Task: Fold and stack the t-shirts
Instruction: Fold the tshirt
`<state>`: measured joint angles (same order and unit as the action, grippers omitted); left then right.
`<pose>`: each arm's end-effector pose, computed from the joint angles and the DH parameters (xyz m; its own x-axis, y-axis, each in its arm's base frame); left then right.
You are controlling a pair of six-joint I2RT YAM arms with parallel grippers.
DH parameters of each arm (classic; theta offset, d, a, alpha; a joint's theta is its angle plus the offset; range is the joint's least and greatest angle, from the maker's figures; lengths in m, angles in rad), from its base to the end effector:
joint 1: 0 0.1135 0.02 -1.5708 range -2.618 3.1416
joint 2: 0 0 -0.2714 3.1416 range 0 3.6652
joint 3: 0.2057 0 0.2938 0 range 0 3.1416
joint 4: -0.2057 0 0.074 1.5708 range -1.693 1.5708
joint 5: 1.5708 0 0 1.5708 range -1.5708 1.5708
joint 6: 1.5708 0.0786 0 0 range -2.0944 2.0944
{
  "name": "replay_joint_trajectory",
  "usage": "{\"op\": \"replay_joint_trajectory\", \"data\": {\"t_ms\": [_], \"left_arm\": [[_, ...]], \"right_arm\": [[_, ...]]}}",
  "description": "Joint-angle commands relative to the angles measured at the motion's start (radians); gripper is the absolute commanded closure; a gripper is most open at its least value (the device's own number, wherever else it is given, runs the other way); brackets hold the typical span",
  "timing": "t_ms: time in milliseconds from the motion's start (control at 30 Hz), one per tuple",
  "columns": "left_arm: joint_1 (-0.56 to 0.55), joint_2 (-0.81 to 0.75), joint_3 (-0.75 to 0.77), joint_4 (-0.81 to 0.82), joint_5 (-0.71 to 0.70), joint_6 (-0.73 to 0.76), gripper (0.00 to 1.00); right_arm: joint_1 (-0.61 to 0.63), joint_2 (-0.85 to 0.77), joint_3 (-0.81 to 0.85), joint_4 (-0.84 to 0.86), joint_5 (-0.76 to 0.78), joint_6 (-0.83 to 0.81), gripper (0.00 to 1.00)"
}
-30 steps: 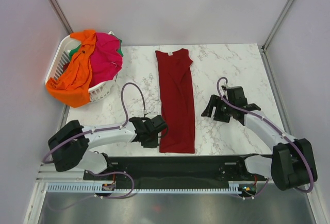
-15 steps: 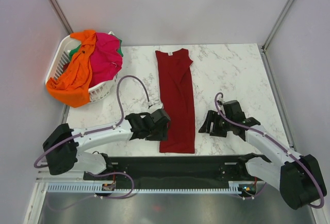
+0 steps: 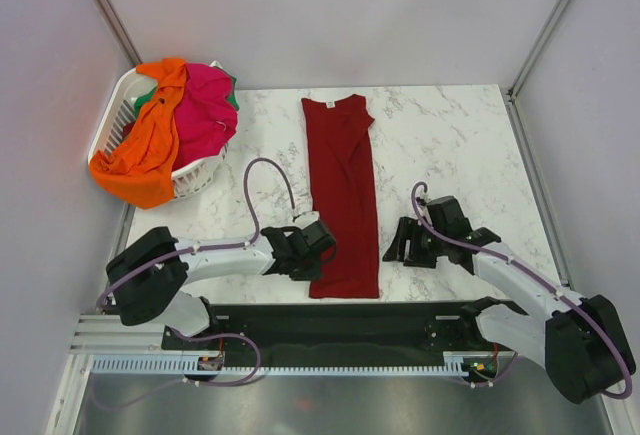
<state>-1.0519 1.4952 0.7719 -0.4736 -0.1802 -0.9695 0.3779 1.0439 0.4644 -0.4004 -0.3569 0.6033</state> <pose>0.1660 -0.2623 0.0979 -0.9389 0.0081 -0.3442 0.0843 0.9747 -0.2068 0.2123 0.1138 0.1182 -0.9344 0.2011 -0.2941 0.0043 0.8318 0.5550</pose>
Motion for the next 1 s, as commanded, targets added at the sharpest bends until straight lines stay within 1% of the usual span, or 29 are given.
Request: {"op": "replay_joint_trajectory", "data": {"t_ms": [0, 67, 100, 167, 200, 300, 433, 533, 633, 767, 867, 967], "left_arm": [[-0.019, -0.013, -0.071, 0.004, 0.034, -0.096, 0.92], [-0.028, -0.03, -0.091, 0.007, 0.041, -0.127, 0.91], [-0.033, -0.032, -0.092, 0.009, 0.041, -0.133, 0.88], [-0.034, -0.036, -0.094, 0.009, 0.051, -0.144, 0.7], [-0.036, -0.039, -0.094, 0.006, 0.054, -0.146, 0.51], [-0.04, -0.055, -0.097, 0.007, 0.064, -0.164, 0.3], [-0.042, -0.081, -0.106, 0.006, 0.07, -0.173, 0.3], [-0.045, -0.104, -0.117, 0.004, 0.077, -0.181, 0.35], [-0.046, -0.122, -0.128, 0.006, 0.074, -0.181, 0.37], [-0.048, -0.119, -0.128, 0.006, 0.071, -0.184, 0.4], [-0.053, -0.112, -0.118, 0.007, 0.067, -0.182, 0.42], [-0.056, -0.099, -0.115, 0.009, 0.061, -0.187, 0.47]], "right_arm": [[0.07, -0.025, 0.003, 0.012, 0.035, 0.032, 0.29], [0.11, -0.051, -0.021, 0.017, 0.047, 0.073, 0.29], [0.145, -0.059, -0.032, 0.017, 0.055, 0.085, 0.29], [0.185, -0.085, -0.064, 0.023, 0.061, 0.128, 0.29], [0.199, -0.094, -0.073, 0.023, 0.064, 0.141, 0.29], [0.245, -0.127, -0.107, 0.023, 0.079, 0.196, 0.3], [0.3, -0.166, -0.142, 0.023, 0.096, 0.249, 0.32], [0.325, -0.17, -0.145, 0.035, 0.09, 0.276, 0.35], [0.369, -0.17, -0.151, 0.047, 0.101, 0.306, 0.37], [0.417, -0.13, -0.164, 0.097, 0.099, 0.34, 0.41], [0.482, -0.108, -0.171, 0.127, 0.121, 0.369, 0.42], [0.501, -0.096, -0.185, 0.17, 0.13, 0.392, 0.46]]}}
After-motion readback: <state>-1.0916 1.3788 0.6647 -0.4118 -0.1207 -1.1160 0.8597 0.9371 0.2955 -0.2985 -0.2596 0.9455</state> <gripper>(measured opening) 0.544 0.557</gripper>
